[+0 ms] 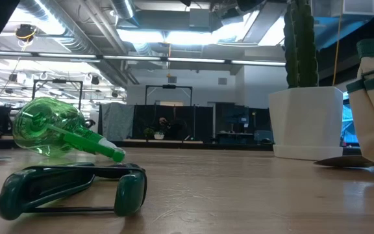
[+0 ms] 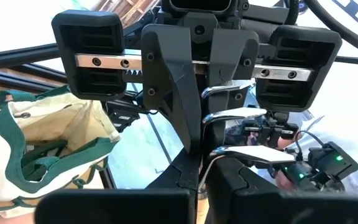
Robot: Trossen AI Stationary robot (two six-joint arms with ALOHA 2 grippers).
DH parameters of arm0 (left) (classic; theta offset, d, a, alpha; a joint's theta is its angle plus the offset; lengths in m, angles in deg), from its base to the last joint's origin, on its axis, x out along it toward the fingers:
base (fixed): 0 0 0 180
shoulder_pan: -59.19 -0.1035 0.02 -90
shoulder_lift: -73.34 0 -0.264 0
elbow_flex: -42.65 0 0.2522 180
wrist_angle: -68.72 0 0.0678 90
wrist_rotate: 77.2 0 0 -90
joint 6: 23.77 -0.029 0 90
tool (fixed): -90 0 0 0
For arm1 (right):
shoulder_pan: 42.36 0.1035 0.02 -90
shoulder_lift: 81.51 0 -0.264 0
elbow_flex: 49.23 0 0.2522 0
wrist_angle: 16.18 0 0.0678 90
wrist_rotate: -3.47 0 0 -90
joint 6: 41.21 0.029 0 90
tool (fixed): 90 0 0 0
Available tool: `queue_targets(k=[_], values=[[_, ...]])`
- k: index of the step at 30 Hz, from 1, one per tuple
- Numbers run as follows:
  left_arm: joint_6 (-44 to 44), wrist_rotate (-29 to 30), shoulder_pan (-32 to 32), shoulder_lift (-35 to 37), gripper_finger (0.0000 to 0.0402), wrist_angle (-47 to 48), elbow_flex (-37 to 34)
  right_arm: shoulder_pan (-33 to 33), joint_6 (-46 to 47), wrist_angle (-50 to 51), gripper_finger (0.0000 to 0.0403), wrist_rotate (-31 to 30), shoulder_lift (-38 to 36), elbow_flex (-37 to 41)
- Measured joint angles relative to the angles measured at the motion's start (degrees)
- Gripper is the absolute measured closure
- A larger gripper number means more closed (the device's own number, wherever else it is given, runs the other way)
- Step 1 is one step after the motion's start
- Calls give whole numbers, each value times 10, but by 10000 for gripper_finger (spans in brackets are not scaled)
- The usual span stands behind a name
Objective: Pick & Place Garden tools in Gardening bag
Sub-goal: Put the hand rake into the side pocket of the white bag
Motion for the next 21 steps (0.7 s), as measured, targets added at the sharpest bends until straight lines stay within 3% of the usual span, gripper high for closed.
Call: queue_targets(k=[12,21], values=[[6,-36,-2,0,352,8,0,0,-2,-10,398,6,0,0],[-9,-78,-12,0,256,49,2,-1,-3,-10,398,5,0,1]])
